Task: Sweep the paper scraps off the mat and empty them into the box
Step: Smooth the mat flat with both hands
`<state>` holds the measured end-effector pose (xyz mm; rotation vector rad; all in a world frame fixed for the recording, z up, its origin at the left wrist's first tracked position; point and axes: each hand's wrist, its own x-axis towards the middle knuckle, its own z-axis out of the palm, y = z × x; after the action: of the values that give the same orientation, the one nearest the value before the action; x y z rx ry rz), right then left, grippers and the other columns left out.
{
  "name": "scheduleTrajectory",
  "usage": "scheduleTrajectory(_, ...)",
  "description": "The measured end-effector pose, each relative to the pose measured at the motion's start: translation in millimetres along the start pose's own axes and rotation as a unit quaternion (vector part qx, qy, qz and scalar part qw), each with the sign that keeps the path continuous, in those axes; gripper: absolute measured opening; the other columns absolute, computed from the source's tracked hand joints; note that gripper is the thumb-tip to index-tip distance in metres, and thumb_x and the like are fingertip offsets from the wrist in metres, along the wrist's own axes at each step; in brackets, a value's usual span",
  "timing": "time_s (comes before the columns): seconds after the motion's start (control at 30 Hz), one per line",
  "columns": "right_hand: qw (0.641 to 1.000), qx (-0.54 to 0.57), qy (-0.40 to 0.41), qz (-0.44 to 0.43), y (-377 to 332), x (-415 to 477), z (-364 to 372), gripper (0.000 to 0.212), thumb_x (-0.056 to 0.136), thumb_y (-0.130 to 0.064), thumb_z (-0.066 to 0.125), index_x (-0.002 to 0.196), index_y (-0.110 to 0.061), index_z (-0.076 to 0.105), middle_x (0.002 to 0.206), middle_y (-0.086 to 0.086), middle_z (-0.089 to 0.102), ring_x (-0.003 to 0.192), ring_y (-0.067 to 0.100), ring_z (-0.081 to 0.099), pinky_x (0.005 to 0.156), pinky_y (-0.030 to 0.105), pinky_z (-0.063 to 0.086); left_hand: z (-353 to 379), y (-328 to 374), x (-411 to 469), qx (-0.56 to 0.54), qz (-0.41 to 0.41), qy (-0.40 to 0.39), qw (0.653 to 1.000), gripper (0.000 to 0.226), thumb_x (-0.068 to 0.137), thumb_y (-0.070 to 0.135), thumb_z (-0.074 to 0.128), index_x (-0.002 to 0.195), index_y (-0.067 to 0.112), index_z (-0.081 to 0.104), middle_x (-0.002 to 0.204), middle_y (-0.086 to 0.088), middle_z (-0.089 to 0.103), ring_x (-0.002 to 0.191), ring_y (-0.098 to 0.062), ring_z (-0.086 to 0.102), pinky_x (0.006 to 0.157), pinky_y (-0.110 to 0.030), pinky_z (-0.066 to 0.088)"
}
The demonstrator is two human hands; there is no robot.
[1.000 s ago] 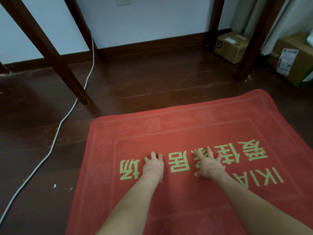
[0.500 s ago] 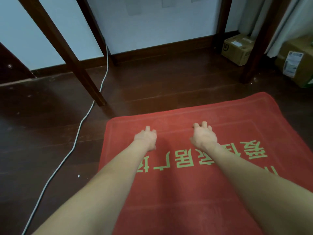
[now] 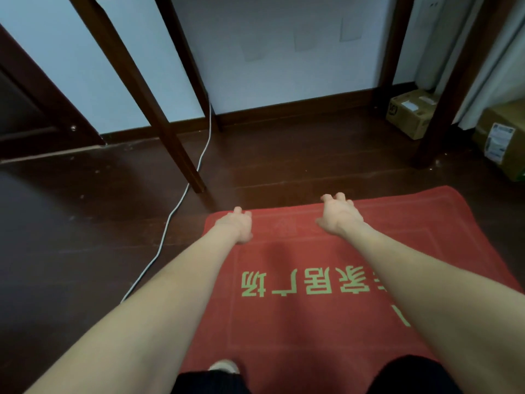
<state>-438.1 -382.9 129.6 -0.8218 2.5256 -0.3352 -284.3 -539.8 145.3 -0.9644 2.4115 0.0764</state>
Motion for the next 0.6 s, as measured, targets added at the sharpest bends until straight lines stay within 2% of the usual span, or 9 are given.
scheduleTrajectory(0.13, 1.000, 0.008, -0.019, -0.020, -33, 10, 22, 0.066, 0.094, -0.027, 0.058, 0.151, -0.020, 0.028, 0.150, 0.009, 0.030, 0.137, 0.033, 0.033, 0.105, 0.045, 0.039, 16, -32, 23, -0.038, 0.001, 0.004, 0.999, 0.071, 0.098, 0.029, 0.047, 0.154, 0.015, 0.007, 0.161, -0.011, 0.006, 0.145, -0.031, 0.020, 0.116, -0.044, 0.028)
scheduleTrajectory(0.27, 0.999, 0.003, -0.032, -0.005, -60, 36, 50, 0.073, 0.095, -0.033, 0.057, 0.155, -0.020, 0.018, 0.156, 0.007, 0.023, 0.140, 0.034, 0.030, 0.108, 0.046, 0.036, 42, -58, 66, -0.070, 0.016, 0.006, 0.997, 0.071, 0.100, 0.029, 0.042, 0.155, 0.016, 0.000, 0.162, -0.009, -0.005, 0.149, -0.027, 0.004, 0.119, -0.042, 0.018)
scheduleTrajectory(0.5, 0.997, -0.005, -0.077, 0.011, -113, 98, 109, 0.078, 0.098, -0.037, 0.052, 0.158, -0.023, 0.003, 0.165, 0.005, 0.004, 0.151, 0.030, 0.009, 0.119, 0.043, 0.021, 99, -104, 152, -0.113, 0.020, -0.022, 0.993, 0.079, 0.099, 0.043, 0.039, 0.153, 0.011, -0.009, 0.161, -0.009, -0.014, 0.150, -0.025, -0.005, 0.122, -0.039, 0.008)
scheduleTrajectory(0.6, 0.996, -0.004, -0.087, 0.021, -121, 123, 130, 0.078, 0.099, -0.036, 0.052, 0.158, -0.022, 0.002, 0.165, 0.005, 0.003, 0.152, 0.029, 0.007, 0.121, 0.043, 0.019, 111, -117, 189, -0.126, 0.021, -0.015, 0.992, 0.081, 0.098, 0.050, 0.035, 0.153, 0.011, -0.010, 0.161, -0.008, -0.015, 0.149, -0.023, -0.009, 0.121, -0.039, 0.004)
